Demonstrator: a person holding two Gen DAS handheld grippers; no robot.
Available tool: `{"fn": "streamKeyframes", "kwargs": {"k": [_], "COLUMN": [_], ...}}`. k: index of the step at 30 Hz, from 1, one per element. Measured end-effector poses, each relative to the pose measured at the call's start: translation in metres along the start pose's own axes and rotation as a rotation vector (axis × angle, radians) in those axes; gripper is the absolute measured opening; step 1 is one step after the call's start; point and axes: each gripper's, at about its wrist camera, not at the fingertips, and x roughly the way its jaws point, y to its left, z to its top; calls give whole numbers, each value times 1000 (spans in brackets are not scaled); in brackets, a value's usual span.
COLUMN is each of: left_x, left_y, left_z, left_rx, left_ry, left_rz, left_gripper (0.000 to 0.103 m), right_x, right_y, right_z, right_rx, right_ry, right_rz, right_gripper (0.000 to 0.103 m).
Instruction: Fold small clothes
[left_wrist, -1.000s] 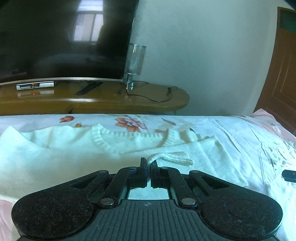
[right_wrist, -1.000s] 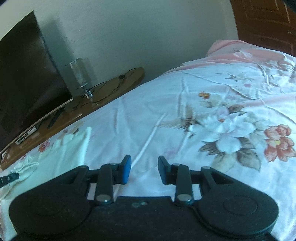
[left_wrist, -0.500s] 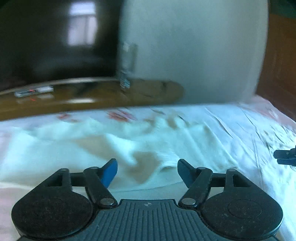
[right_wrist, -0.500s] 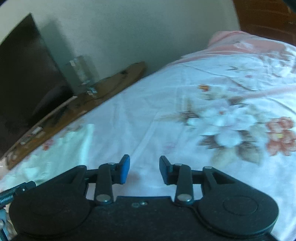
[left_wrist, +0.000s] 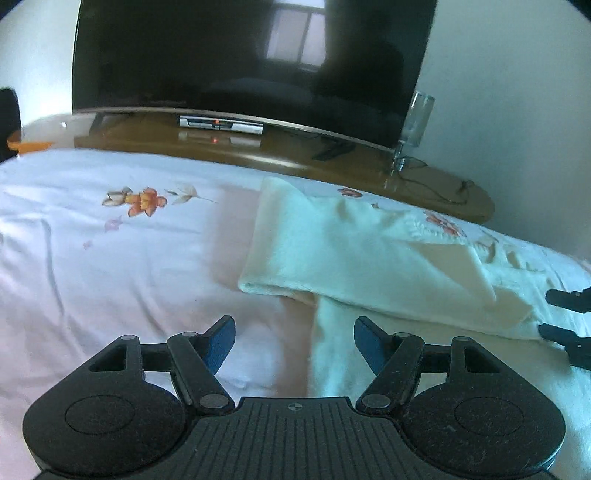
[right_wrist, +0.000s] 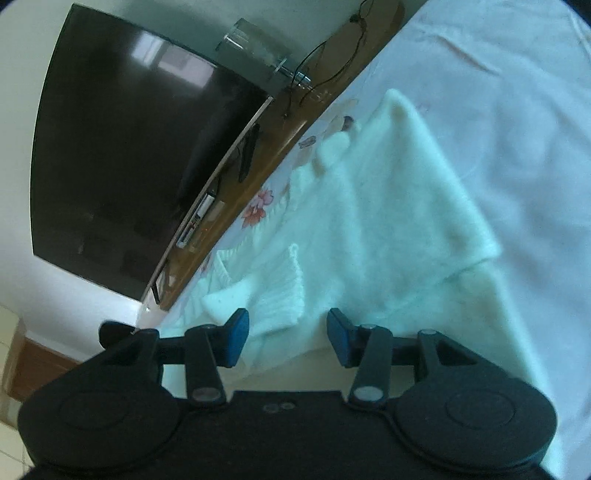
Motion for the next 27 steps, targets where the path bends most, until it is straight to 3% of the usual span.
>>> {"fn": "streamKeyframes", "kwargs": {"k": [3,4,5,6,9,12,16,21,27], "left_x": [16,20,24,27,29,28,40,41,43], "left_y": [5,3,1,-1,-4,-2,-6,-6,-10], "left_z": [0,1,3,4,10,18,20,14,13], "left_rx": [-17,-6,9,30,32,21,32,53,100], "left_ry": [9,6,6,6,-12,-80,-42,-26,-9], "left_rz": [-8,-7,-2,5,-11,-10,-11,37,42], "left_gripper": [71,71,71,71,71,71,71,71,71], "right_x": [11,16,20,22,16,-4,-9,-11,-21], "right_y": [9,14,18,20,43,59,76,72,55], "right_z": [2,3,5,5,7,13,15,21,24], "right_rx": [-3,-26,-47,-74,-232,-295,-387,-403,-404], "right_ry": [-4,1,11,21,-39,-117,-120,-138,-155], "right_rz": [-1,-21,-38,-56,-106,-49,-55,-80,-127], "right_gripper": [42,33,11,7,7,7,7,7,7]}}
